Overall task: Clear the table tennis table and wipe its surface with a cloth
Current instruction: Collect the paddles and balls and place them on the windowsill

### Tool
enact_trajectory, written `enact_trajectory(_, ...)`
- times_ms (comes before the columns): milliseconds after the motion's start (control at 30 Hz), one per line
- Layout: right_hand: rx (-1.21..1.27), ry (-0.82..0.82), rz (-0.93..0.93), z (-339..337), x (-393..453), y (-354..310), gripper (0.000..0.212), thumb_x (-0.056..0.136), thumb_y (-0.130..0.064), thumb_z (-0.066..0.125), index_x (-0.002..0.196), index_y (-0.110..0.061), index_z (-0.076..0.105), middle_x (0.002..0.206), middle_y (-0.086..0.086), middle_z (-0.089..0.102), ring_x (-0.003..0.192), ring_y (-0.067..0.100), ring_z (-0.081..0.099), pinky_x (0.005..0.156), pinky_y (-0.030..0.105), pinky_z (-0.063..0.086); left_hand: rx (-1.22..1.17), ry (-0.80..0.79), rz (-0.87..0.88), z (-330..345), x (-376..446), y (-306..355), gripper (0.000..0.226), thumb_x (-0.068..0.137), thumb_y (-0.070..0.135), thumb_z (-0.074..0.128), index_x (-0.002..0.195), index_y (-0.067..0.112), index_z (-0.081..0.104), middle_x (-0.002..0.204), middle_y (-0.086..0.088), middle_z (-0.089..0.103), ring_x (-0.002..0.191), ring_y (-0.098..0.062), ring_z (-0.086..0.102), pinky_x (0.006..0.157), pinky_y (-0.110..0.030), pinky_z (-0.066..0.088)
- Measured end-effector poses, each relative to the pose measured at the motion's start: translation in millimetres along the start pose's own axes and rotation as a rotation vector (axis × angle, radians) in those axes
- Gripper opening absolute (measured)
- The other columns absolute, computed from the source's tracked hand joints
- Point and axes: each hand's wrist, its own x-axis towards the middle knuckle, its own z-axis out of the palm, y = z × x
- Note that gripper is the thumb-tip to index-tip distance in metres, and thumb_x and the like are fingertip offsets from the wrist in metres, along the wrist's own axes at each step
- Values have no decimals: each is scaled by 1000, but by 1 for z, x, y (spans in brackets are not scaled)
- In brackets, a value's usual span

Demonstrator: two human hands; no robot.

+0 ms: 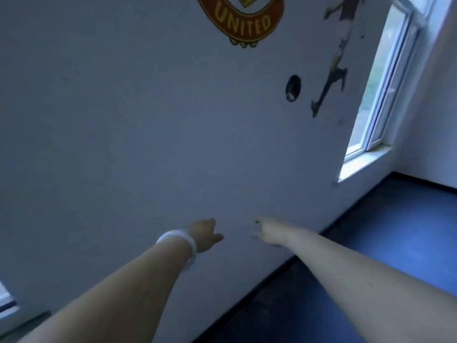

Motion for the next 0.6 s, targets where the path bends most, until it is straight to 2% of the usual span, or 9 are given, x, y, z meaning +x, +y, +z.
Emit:
enact_trajectory(133, 64, 23, 95, 6, -15, 85, 44, 101, -29, 50, 139, -8, 48, 141, 10, 49, 127, 26, 48, 100, 26, 38, -38, -83, 81, 29, 40, 77, 59, 100, 47, 43, 145, 9, 34, 145, -12, 44, 130, -29, 46, 104, -38, 38)
enact_trajectory(233, 104, 44, 141, 6, -23, 155, 43, 99, -25, 53, 138, -8, 51, 143, 9, 50, 128, 24, 48, 105, 25, 36, -49, -106, 152, 52, 72, 142, 58, 99, 45, 47, 144, 9, 35, 145, -12, 44, 129, -29, 46, 103, -36, 38)
enact_trajectory(333, 177, 90, 252, 4, -47, 224, 45, 97, -27, 58, 137, -9, 51, 139, 9, 53, 126, 23, 50, 94, 19, 34, -23, -115, 216, 74, 100, 205, 61, 98, 45, 50, 144, 9, 35, 147, -12, 43, 132, -28, 44, 103, -34, 36)
enact_trajectory(400, 208, 113, 384, 5, -67, 269, 50, 94, -33, 61, 136, -9, 50, 137, 10, 54, 122, 25, 53, 92, 23, 41, 7, -138, 277, 87, 115, 247, 62, 97, 46, 51, 145, 10, 35, 148, -11, 42, 132, -29, 44, 105, -35, 36)
enact_trajectory(467, 266, 144, 502, 7, -90, 313, 53, 93, -36, 62, 135, -7, 49, 133, 12, 55, 119, 26, 55, 96, 29, 46, 14, -147, 347, 98, 128, 291, 62, 96, 44, 54, 145, 10, 35, 148, -11, 42, 132, -29, 44, 106, -36, 35)
enact_trajectory(600, 355, 214, 703, 9, -145, 383, 57, 92, -38, 64, 138, -9, 48, 133, 11, 56, 122, 25, 53, 99, 29, 43, 95, -206, 517, 115, 146, 382, 54, 97, 42, 54, 135, 5, 42, 138, -14, 48, 124, -30, 49, 100, -37, 41)
